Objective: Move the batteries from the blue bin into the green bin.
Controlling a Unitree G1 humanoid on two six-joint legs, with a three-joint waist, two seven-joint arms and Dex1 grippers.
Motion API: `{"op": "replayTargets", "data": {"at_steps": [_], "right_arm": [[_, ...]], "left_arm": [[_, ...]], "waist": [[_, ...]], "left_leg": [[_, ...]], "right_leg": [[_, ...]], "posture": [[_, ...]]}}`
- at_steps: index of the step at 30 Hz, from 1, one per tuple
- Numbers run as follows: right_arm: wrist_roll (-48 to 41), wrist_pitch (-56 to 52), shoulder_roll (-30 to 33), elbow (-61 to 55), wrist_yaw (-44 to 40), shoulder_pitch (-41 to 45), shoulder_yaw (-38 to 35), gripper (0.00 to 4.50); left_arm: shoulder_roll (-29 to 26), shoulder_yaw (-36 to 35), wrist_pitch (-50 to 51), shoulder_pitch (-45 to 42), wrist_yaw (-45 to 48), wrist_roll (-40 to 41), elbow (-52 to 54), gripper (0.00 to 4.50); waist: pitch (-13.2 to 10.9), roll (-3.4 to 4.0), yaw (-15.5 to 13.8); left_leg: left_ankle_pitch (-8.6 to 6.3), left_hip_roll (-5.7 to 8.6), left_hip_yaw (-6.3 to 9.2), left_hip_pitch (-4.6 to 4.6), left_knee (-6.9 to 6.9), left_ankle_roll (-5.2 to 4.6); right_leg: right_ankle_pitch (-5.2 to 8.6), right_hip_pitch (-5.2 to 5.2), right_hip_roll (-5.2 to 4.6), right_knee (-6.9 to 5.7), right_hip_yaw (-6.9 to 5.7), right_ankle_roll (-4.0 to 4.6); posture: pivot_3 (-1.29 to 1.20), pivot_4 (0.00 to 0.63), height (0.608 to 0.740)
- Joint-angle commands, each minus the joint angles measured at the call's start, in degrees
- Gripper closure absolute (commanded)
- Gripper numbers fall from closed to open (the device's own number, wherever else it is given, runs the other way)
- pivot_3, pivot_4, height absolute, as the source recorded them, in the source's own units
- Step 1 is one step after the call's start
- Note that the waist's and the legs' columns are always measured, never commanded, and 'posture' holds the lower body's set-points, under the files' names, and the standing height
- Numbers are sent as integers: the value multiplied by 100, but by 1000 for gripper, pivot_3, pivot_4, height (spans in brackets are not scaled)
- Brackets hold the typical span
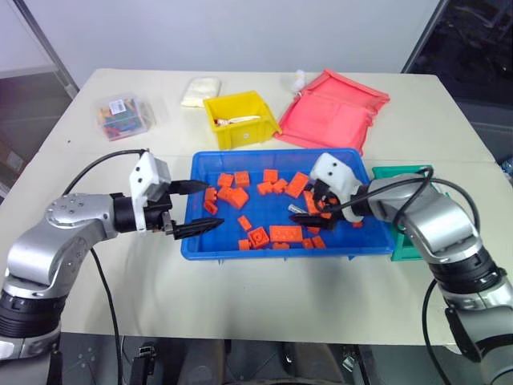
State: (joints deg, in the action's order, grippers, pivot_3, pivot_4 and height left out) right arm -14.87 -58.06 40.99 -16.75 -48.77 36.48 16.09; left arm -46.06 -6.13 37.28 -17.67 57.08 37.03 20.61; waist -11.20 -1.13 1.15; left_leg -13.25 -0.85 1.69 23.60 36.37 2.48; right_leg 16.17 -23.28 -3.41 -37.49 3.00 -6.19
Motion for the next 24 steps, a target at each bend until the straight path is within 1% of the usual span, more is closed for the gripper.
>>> {"op": "replayTargets", "data": {"at_steps": [1,9,12,15,18,19,24], "right_arm": [[20,205,-127,147,44,26,31,117],[291,660,-269,899,38,77,293,117],[414,831,-233,1117,-31,18,410,870],[467,950,-207,1185,-109,-23,433,2367],[512,980,-256,1229,-144,23,411,4077],[520,979,-267,1228,-149,32,405,4469],[571,998,-287,1158,-143,116,367,4445]], "left_arm": [[3,-190,-24,22,-100,107,220,0],[85,-185,-74,50,-268,101,266,0],[103,-214,-83,67,-331,110,298,0],[111,-257,-71,95,-389,130,355,0],[108,-274,-69,111,-417,133,371,0],[107,-279,-69,124,-423,134,383,0],[98,-264,-75,110,-407,163,382,0]], "waist": [[0,0,3],[0,-1,-2],[0,-1,-1],[1,-1,1],[1,-1,1],[1,-2,1],[2,-2,1]], "left_leg": [[0,0,0,0,0,0],[0,0,0,-1,1,0],[0,0,0,-2,1,0],[0,-1,0,-3,1,0],[0,-1,1,-4,1,0],[0,-1,0,-5,1,0],[0,-1,0,-9,1,0]], "right_leg": [[0,0,0,0,0,0],[0,1,1,0,0,0],[0,1,1,0,0,0],[0,2,1,0,0,0],[0,4,2,-1,0,0],[0,4,2,0,0,0],[0,9,2,0,0,0]], "posture": [[0,150,740],[0,150,740],[0,150,740],[0,150,740],[0,150,740],[0,150,740],[0,150,740]]}}
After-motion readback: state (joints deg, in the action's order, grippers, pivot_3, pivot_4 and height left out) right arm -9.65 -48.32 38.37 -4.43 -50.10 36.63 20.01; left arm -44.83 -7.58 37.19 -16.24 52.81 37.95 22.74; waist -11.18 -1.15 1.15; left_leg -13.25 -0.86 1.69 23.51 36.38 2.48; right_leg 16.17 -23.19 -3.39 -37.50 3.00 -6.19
